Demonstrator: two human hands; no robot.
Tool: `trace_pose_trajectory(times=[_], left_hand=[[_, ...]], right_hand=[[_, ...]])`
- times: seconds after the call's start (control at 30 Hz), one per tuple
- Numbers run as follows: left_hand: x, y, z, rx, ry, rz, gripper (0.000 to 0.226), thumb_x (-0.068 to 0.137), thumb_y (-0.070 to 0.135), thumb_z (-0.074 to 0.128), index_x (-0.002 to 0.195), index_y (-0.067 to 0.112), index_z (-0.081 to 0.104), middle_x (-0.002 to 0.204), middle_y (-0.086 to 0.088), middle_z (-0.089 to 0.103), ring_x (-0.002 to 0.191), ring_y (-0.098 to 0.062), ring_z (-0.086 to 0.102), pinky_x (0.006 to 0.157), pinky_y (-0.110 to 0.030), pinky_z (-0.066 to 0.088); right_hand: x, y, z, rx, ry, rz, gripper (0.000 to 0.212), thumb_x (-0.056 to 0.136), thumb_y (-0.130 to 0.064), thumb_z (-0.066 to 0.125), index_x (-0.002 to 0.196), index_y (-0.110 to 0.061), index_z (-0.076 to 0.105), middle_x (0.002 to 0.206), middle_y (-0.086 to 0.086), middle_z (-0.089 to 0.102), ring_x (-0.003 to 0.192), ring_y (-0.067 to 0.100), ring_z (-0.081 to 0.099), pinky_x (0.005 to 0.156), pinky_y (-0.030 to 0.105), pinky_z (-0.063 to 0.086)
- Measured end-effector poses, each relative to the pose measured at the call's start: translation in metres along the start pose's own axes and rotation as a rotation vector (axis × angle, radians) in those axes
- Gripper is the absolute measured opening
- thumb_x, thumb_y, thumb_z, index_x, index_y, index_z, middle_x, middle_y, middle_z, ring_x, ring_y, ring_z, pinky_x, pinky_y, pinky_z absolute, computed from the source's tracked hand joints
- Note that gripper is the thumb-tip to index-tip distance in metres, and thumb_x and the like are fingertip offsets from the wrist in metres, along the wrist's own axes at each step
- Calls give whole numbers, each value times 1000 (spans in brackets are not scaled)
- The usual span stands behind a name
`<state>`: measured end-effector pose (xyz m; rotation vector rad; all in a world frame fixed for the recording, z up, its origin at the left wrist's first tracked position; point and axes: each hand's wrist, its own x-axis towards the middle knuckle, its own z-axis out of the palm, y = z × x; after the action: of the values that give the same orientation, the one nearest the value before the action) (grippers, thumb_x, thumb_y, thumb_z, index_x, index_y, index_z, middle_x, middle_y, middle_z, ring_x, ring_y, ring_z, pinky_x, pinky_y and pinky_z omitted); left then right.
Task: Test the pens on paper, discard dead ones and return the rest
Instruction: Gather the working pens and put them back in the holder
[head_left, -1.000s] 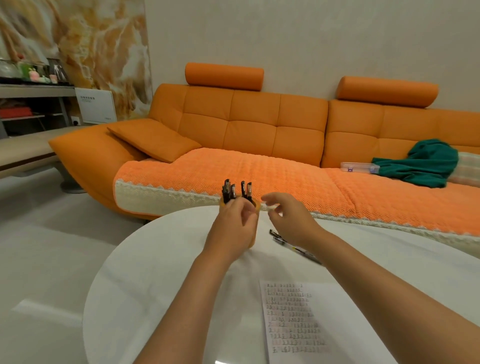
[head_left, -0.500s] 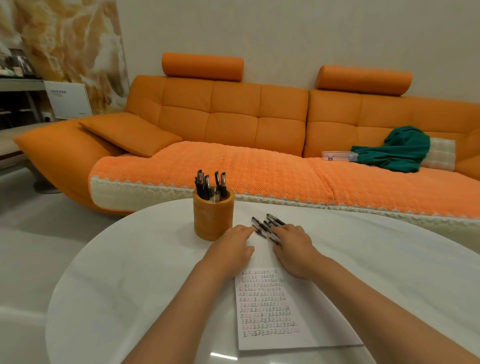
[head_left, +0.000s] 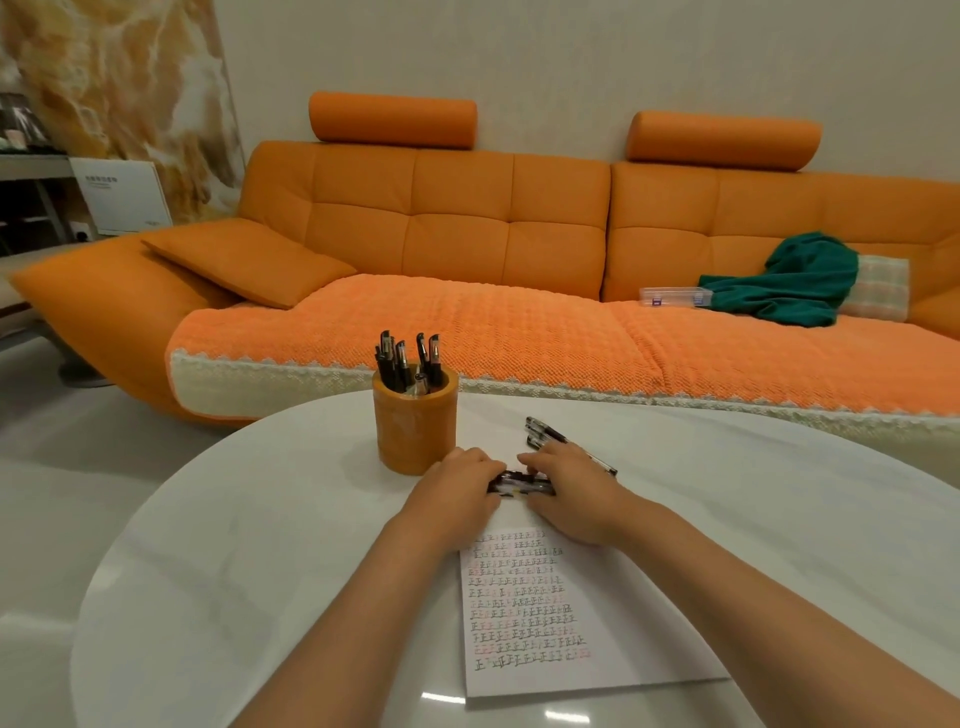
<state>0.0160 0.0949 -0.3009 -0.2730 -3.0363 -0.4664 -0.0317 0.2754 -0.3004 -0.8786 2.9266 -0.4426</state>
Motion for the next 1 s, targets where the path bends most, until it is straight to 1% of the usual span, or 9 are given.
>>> trace_pose_trajectory(times=[0.07,0.1,0.23,0.4,0.57,0.7,0.8,0.9,1.0], left_hand=[[-1,1,-3,-9,16,3,44,102,25,52,146,28,48,137,4,52,126,-16,43,101,-34,44],[-2,1,-4,-17,22,0,44,102,24,53,145,29,48,135,5,53,125,-16,44,98,-34,46],[-6,0,-9,54,1,-69,47,102,33,51,147,30,43,138,4,49,127,-18,41,90,-34,47],[-10,1,-13,77,-31,-135,34,100,36,52,133,26,56,125,1,52,115,-18,43,80,-30,42],[-13,0,-20,19,-80,-138,28,97,37,59,123,26,56,118,3,53,108,-17,45,81,-31,43],[-14,-2,-24,5,-146,-182,29,93,35,65,119,25,59,111,3,64,100,-17,58,86,-35,52],[-17,-3,-29,-68,-195,-209,24,93,32,66,115,22,64,105,1,67,94,-18,62,81,-33,53],[-20,-3,-37,-108,-145,-188,14,94,24,64,106,18,68,97,-4,67,91,-22,63,74,-33,49],[-22,-5,-50,-296,11,-178,27,92,19,70,118,18,65,107,0,68,95,-17,63,82,-31,52]], right_hand=[[0,-2,1,-53,-1,-4,44,100,-37,52,141,-22,51,122,3,49,118,24,41,103,40,37],[0,-3,1,-71,-4,-10,41,100,-37,52,138,-23,55,118,4,49,115,24,42,100,41,38],[0,-9,0,-88,-8,-19,36,101,-33,53,134,-22,56,118,5,49,115,25,43,98,40,39],[-2,-16,-3,-142,-24,-57,29,101,-29,51,128,-20,54,120,4,50,115,23,42,97,37,37],[-7,-24,-5,-212,-44,-100,26,102,-27,48,127,-19,48,121,5,48,113,25,41,98,39,37],[-9,-32,-6,-252,-76,-133,29,104,-27,45,131,-19,46,123,6,49,113,25,43,96,39,39],[-9,-38,-7,-269,-95,-143,29,104,-27,44,132,-19,45,122,6,48,112,25,43,92,38,39],[-7,-42,-6,-234,-94,-144,26,104,-25,43,129,-17,46,116,7,48,107,25,43,89,38,40],[-4,-49,-13,-51,-72,-112,12,104,-21,43,114,-18,50,104,5,50,94,22,46,77,34,38]])
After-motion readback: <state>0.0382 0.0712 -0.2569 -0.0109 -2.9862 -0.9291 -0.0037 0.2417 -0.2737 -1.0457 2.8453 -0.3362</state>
